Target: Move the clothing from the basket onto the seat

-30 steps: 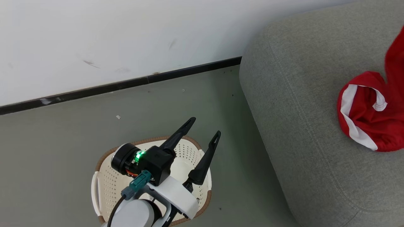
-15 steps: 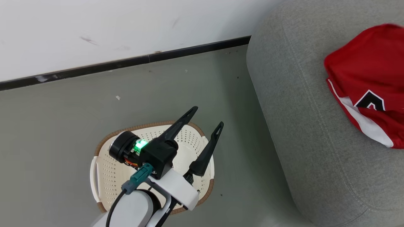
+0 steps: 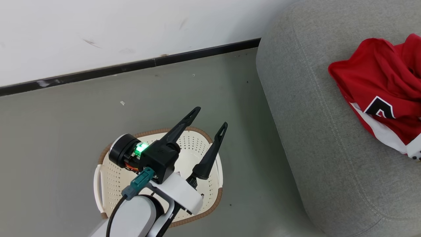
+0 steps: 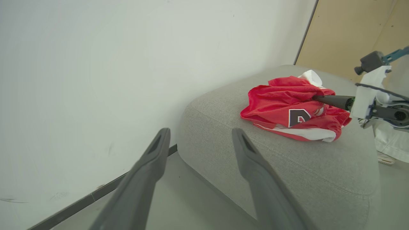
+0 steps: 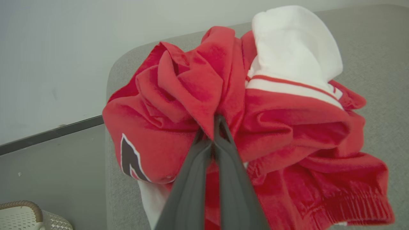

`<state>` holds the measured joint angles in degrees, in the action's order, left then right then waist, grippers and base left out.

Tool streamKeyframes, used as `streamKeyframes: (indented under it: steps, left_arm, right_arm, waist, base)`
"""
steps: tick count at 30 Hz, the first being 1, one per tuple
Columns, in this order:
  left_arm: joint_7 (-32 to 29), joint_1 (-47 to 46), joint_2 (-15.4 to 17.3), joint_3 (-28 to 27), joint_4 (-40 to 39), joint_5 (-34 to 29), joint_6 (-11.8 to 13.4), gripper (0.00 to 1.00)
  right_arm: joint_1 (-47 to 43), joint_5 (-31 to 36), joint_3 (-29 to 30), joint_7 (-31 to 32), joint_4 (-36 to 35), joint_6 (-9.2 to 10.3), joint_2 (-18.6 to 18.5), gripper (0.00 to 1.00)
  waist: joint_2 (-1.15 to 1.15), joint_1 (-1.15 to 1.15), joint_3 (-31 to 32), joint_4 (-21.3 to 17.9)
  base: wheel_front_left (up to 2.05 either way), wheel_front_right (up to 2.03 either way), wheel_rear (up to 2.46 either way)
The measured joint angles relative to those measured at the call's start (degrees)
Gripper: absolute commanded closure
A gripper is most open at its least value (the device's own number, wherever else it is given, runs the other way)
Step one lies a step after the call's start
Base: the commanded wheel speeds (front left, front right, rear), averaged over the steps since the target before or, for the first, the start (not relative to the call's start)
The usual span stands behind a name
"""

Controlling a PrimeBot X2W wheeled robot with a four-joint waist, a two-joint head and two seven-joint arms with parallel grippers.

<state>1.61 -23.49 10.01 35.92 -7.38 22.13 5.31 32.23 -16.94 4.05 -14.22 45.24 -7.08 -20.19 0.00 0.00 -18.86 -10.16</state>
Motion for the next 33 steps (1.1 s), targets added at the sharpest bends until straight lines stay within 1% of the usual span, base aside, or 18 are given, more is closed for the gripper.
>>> streamKeyframes:
  steps: [2, 5, 6, 10, 11, 12, 15, 23, 24, 25, 28, 30, 33]
  left_arm:
    - [0.09, 0.02, 0.0, -0.08, 0.34, 0.04, 0.0, 0.0]
    - [0.48, 0.1, -0.01, -0.22, 0.77, 0.43, 0.0, 0.0]
    - [0.48, 0.16, -0.01, -0.26, 0.9, 0.53, 0.0, 0.0]
    - [0.67, 0.41, -0.01, -0.38, 1.47, 0.55, 0.0, 0.0]
    - [1.03, 0.44, -0.01, -0.44, 1.67, 0.63, 0.0, 0.0]
    - [1.03, 0.46, 0.0, -0.53, 1.86, 0.79, 0.0, 0.0]
    - [1.09, 0.62, 0.02, -0.82, 2.37, 1.04, 0.0, 0.0]
    - [3.05, 2.19, 0.51, -2.87, 4.0, 2.19, 0.23, 0.0]
    - [3.05, 2.19, 0.51, -2.87, 4.0, 2.19, 0.23, 0.0]
    - [3.56, 2.84, 0.76, -3.68, 4.47, 2.63, 0.6, 0.0]
    - [4.52, 3.87, 0.91, -4.9, 5.16, 3.13, 1.14, 0.0]
    - [5.11, 4.56, 1.14, -5.75, 5.83, 3.48, 1.2, 0.0]
    - [5.65, 5.77, 1.56, -7.14, 6.82, 4.01, 2.22, 0.0]
  right_arm:
    - [-0.17, 0.18, 0.03, -0.09, -0.51, 0.0, 0.02, 1.0]
    - [-0.33, 1.33, 0.69, -0.11, -3.74, 0.0, 0.11, 1.0]
    - [-0.32, 1.77, 0.85, -0.14, -4.69, 0.0, 0.12, 0.85]
    - [-0.99, 2.45, 1.31, -0.15, -7.05, 0.0, 0.16, 0.53]
    - [-1.6, 2.53, 1.47, -0.15, -7.61, 0.0, 0.22, 0.14]
    - [-2.19, 2.8, 1.62, -0.15, -7.82, 0.0, 0.34, 0.0]
    - [-4.22, 3.08, 2.05, -0.15, -9.37, 0.0, 0.68, 0.0]
    - [-8.61, 4.28, 2.81, -0.16, -17.57, 0.0, 2.35, 0.0]
    - [-8.61, 4.28, 2.81, -0.16, -17.57, 0.0, 2.35, 0.0]
    - [-9.62, 4.97, 2.98, -0.16, -19.63, 0.0, 2.93, 0.0]
    - [-10.81, 5.45, 3.08, -0.18, -22.46, 0.0, 3.72, 0.0]
    - [-11.32, 5.59, 2.87, -0.21, -23.96, 0.0, 4.36, 0.0]
    - [-12.27, 6.01, 2.2, -0.22, -25.99, 0.0, 5.33, 0.0]
  waist:
    - [0.0, 0.0, 0.32, -0.11]
    - [0.0, 0.0, 0.83, -0.36]
    - [0.0, 0.0, 1.0, -0.46]
    - [0.0, 0.0, 1.66, -0.94]
    - [0.0, 0.0, 1.83, -1.07]
    - [0.0, 0.0, 2.0, -1.19]
    - [0.0, 0.0, 2.54, -1.52]
    - [0.0, 0.0, 4.42, -2.07]
    - [0.0, 0.0, 4.42, -2.07]
    - [0.0, 0.0, 4.98, -2.1]
    - [0.0, 0.0, 5.85, -2.05]
    - [0.0, 0.0, 6.46, -1.95]
    - [0.0, 0.0, 7.37, -1.65]
  base:
    - [0.0, 0.0, 0.0]
    - [0.0, 0.0, 0.0]
    - [0.0, 0.0, 0.0]
    - [0.0, 0.0, 0.0]
    - [0.0, 0.0, 0.0]
    - [0.0, 0.0, 0.0]
    - [0.0, 0.0, 0.0]
    - [0.0, 0.0, 0.0]
    - [0.0, 0.0, 0.0]
    - [0.0, 0.0, 0.0]
    - [0.0, 0.0, 0.0]
    - [0.0, 0.0, 0.0]
    - [0.0, 0.0, 0.0]
